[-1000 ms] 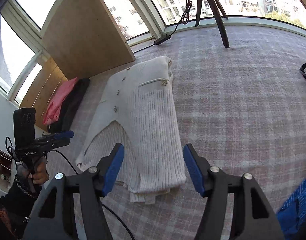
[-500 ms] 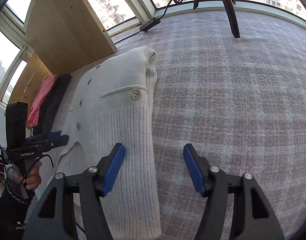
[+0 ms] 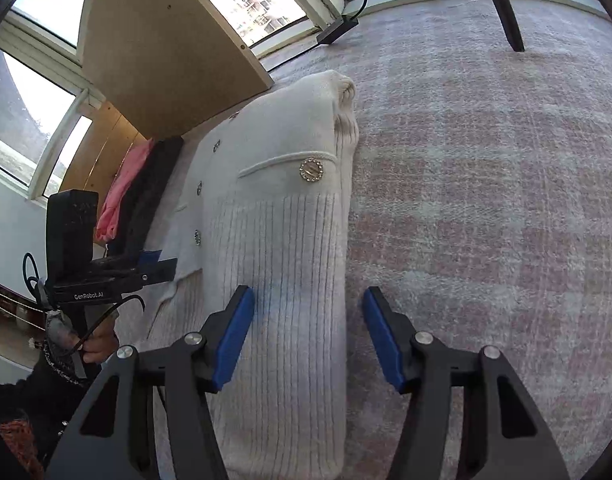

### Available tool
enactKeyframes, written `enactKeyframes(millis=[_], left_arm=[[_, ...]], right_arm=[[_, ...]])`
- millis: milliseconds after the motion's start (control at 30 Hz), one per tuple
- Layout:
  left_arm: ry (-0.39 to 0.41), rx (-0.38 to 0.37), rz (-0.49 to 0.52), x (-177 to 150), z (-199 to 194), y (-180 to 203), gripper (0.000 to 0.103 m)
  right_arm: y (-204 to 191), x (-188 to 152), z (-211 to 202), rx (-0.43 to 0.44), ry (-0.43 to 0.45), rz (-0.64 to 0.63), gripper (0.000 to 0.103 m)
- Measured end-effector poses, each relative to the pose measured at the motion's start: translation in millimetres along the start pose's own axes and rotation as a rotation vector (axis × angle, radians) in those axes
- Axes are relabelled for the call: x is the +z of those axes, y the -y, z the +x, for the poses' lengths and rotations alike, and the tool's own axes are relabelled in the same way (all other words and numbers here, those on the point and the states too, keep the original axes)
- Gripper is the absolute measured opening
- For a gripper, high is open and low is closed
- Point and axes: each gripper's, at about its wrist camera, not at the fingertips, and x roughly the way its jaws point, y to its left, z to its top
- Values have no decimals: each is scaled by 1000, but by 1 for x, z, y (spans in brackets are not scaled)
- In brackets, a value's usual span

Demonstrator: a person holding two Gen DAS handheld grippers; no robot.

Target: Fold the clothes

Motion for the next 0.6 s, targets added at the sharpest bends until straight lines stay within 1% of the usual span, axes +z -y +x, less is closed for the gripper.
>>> enactKeyframes(millis=[33, 133, 167, 200, 233, 267, 300, 400, 467, 500, 600], left_arm=[[-1, -7, 6, 0, 1, 2, 55], [15, 33, 60, -3, 4, 15, 56], [23, 39, 64, -5, 5, 19, 56], [28, 33, 60, -6, 4, 21, 56], [30, 23, 57, -7, 5, 22, 55], [33, 19, 55, -7, 6, 22, 53], [33, 9, 50, -7, 7, 23, 47], [34, -40, 21, -2, 12, 23, 38], [45, -56, 15, 6, 14, 29, 36], [54, -56, 15, 8, 14, 35, 33], [79, -9, 39, 7, 2, 48, 31]], right_arm=[[-2, -1, 3, 13, -1, -9, 51], [-4, -1, 11, 54, -3, 0, 51], [-5, -2, 15, 75, -7, 10, 50], [-6, -3, 19, 99, -16, 19, 44], [-8, -4, 22, 111, -13, 21, 44], [-12, -5, 24, 112, -7, 15, 41], [-16, -6, 27, 111, -5, 9, 37], [-30, -8, 31, 107, 14, -3, 33], [-43, -8, 30, 100, 30, -23, 32], [-50, -8, 29, 96, 37, -34, 31], [-68, -10, 21, 98, 58, -60, 31]])
